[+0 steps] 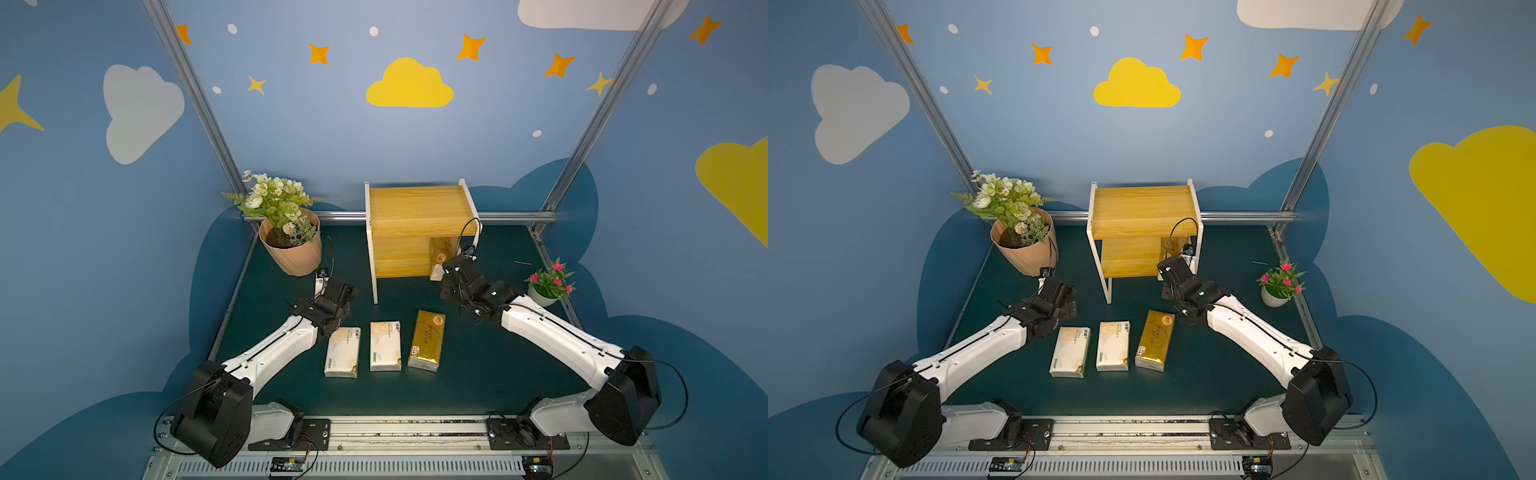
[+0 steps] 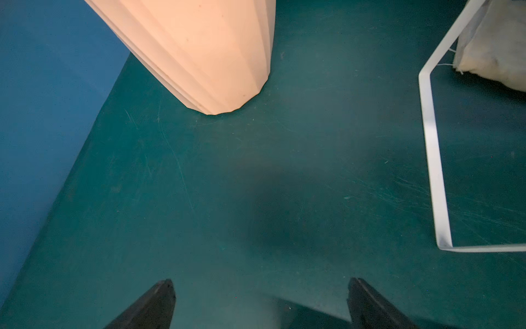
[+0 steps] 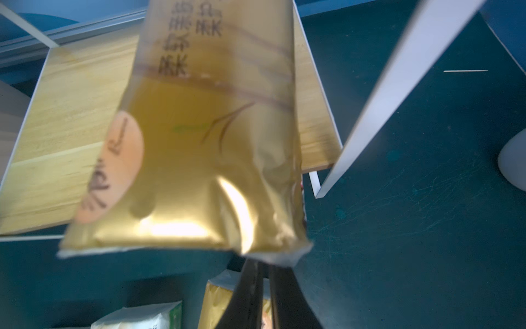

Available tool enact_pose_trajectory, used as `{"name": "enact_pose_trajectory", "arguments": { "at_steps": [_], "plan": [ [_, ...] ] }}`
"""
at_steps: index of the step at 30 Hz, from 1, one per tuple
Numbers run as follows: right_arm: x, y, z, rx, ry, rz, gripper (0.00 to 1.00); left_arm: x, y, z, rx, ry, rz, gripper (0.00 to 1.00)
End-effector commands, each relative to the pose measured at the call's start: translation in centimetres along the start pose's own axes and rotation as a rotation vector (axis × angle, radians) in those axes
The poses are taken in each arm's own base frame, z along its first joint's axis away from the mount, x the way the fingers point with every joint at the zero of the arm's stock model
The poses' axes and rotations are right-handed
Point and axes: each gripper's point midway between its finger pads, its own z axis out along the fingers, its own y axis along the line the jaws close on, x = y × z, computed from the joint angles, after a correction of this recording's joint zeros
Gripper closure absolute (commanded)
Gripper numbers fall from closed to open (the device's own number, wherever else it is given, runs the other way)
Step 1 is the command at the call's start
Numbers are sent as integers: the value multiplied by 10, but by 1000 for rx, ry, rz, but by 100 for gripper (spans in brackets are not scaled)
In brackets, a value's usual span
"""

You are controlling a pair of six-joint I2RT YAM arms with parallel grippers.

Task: Place the tissue boxes on the shelf by color
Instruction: Adjust the box of tissues on the shelf.

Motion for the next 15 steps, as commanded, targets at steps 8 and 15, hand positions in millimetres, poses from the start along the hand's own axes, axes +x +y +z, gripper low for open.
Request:
{"name": "enact_pose_trajectory", "arguments": {
  "at_steps": [8, 15],
  "plan": [
    [-31, 2, 4, -30, -54, -7, 83, 24, -23, -30, 189, 65, 33, 0],
    [-18, 11, -21, -136, 29, 57, 62, 44, -60, -46, 339, 154, 99, 0]
  ]
}}
